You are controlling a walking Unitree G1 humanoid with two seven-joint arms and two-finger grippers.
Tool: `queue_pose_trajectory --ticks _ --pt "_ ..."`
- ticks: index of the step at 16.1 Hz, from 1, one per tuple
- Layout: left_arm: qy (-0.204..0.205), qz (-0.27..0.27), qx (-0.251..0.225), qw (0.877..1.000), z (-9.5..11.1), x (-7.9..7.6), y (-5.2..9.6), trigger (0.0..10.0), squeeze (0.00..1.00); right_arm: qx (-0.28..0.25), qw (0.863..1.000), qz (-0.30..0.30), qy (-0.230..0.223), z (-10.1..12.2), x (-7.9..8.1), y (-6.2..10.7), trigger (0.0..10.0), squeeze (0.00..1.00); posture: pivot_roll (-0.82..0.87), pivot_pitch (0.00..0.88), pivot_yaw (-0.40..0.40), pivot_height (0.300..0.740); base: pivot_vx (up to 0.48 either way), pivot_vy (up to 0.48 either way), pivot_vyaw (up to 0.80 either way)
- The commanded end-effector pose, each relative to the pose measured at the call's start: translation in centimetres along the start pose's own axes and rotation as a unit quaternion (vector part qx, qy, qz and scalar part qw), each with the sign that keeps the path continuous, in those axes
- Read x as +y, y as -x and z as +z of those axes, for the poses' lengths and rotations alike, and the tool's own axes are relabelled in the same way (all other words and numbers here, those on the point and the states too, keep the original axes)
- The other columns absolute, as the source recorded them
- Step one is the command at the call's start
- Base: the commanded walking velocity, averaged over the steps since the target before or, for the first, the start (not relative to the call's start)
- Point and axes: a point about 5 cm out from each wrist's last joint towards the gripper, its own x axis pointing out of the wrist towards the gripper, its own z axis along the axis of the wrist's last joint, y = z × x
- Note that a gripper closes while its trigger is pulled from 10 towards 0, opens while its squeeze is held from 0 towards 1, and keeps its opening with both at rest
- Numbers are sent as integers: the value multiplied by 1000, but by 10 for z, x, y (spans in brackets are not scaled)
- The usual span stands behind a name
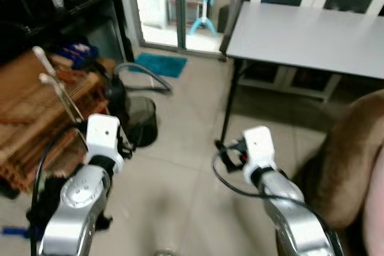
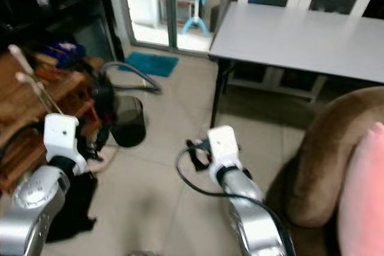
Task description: Move the pillow to the sofa from floor
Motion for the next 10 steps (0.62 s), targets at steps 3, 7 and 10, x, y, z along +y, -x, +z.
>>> queue_pose_trajectory --ticks 3,7,10 --pt "-1 -6 -13 1000 6 -3 -3 10000 1000 -10 1000 7 4 6 3 -2 10000 0 33 0 -2 740 464 0 0" --pt "17 -5 -18 1000 4 -5 2 10000 1000 -6 1000 20 7 3 5 -2 10000 0 40 0 -10 740 346 0 0" --pt "50 -6 -24 998 1 -5 3 10000 1000 -42 998 29 -31 11 4 3 10000 1000 31 0 -5 740 0 0 0"
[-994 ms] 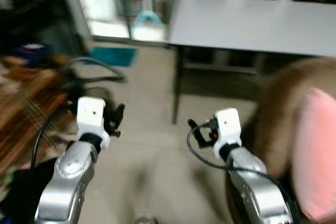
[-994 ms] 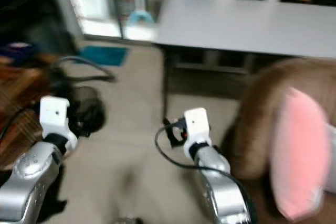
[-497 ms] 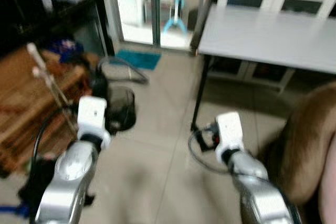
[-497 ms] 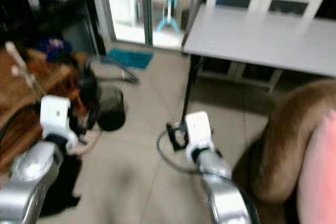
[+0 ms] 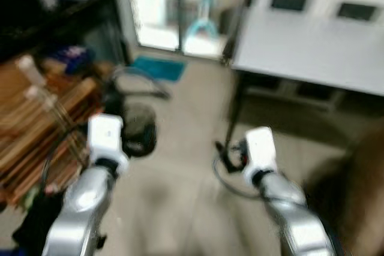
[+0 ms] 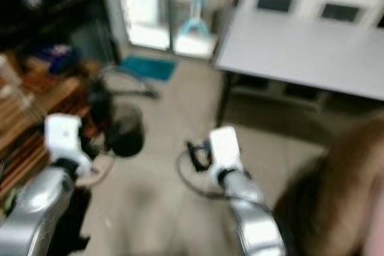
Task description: Move the pillow to the sofa from floor
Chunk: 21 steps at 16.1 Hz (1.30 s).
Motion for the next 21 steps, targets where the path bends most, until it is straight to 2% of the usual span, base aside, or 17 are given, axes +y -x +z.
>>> queue_pose_trajectory --ticks 1,6,8,10,11,12,13,14,15,16,17,18,19,21 --pt "4 -8 -18 1000 5 -4 -2 10000 1000 -19 1000 -12 -2 5 -10 6 10000 1000 31 0 -5 740 0 0 0" --pt "4 -8 -43 999 14 -5 -3 10000 1000 -116 993 -5 -14 30 -10 12 10000 1000 25 4 -7 740 0 0 0" --pt "1 -18 -45 999 15 -8 -5 10000 1000 -121 993 -5 -14 31 -12 13 10000 1000 25 7 -9 740 0 0 0" --pt "-10 -10 -43 999 15 -9 -8 10000 1000 -111 993 -39 14 29 -19 13 10000 1000 23 5 -12 740 0 0 0" --pt "-53 11 -62 997 18 -7 -13 10000 1000 -114 992 -59 5 29 -25 12 10000 1000 24 4 -12 740 0 0 0" --pt "-65 28 -83 994 20 -5 -16 10000 1000 -105 990 -93 24 27 -32 11 10000 1000 21 1 -9 740 0 0 0" --pt "-50 31 -89 994 21 -6 -17 10000 1000 -92 986 -131 47 24 -38 11 10000 1000 20 0 -7 740 0 0 0" --pt "-32 48 -90 994 20 -4 -19 10000 1000 -100 973 -203 42 24 -50 12 10000 1000 19 1 -5 740 0 0 0" --pt "-26 68 -37 997 14 -3 -21 10000 1000 -76 971 -226 -19 18 -60 14 10000 1000 18 6 0 740 0 0 0" --pt "4 12 -11 1000 10 -11 -19 10000 0 -85 971 -204 -93 17 -60 18 10000 0 16 14 8 740 0 0 0" --pt "1 -1 -5 1000 8 -13 -18 10000 0 -86 971 -200 -98 17 -60 20 10000 0 15 15 10 740 0 0 0" --pt "-17 -2 -3 1000 2 -12 -15 10000 0 -82 973 -200 -84 15 -56 22 10000 0 6 19 19 740 0 0 0" --pt "-16 -21 0 1000 -1 -16 -13 10000 0 -80 974 -198 -75 14 -53 23 10000 0 7 20 19 740 0 0 0" --pt "-50 -23 10 998 -4 -18 -12 10000 0 -69 978 -189 -50 13 -49 20 10000 0 9 29 17 740 0 0 0"
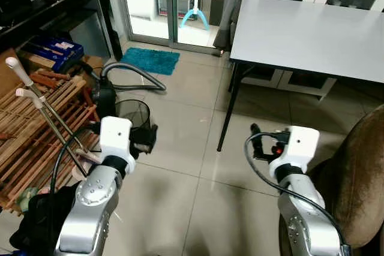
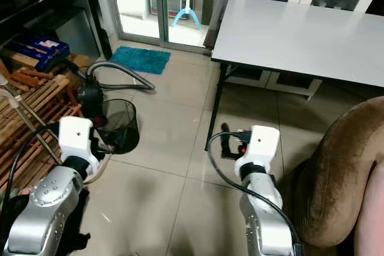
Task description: Move the pillow to the sofa from floor
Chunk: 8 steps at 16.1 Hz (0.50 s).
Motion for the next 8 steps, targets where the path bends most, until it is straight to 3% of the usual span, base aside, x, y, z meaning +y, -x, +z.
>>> queue_pose_trajectory --ticks 1,3,8 --pt "-26 -1 -9 1000 4 -1 0 10000 0 -5 1000 13 12 5 3 -1 10000 0 10 29 14 740 0 0 0" --pt "-45 7 -16 999 5 0 0 10000 0 -5 999 28 19 6 6 -1 10000 0 8 28 12 740 0 0 0" --pt "-22 -13 -24 999 6 -6 3 10000 0 15 998 65 14 0 12 4 10000 0 6 29 3 740 0 0 0"
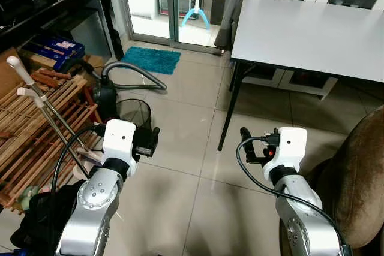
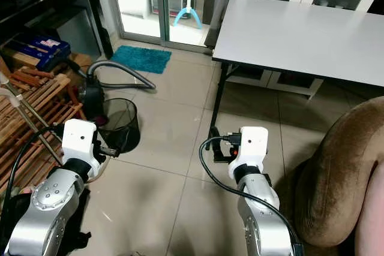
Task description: Move the pillow to the sofa from floor
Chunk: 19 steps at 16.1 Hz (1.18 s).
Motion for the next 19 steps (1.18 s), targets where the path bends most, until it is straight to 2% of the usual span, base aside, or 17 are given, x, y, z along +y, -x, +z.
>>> queue_pose_trajectory --ticks 1,9,15,19 --pt "-3 -7 -12 1000 5 -3 0 10000 0 0 1000 13 0 2 4 0 10000 0 6 33 4 740 0 0 0" --pt "-2 3 -11 1000 3 2 -1 10000 0 0 999 41 15 3 11 -6 10000 0 8 19 -1 740 0 0 0" --pt "-2 4 -16 1000 3 -3 -5 10000 0 -3 999 40 23 4 9 -8 10000 0 1 6 -8 740 0 0 0" --pt "-2 4 -17 1000 2 -4 -4 10000 0 -2 999 38 17 3 8 -7 10000 0 -1 0 -8 740 0 0 -788"
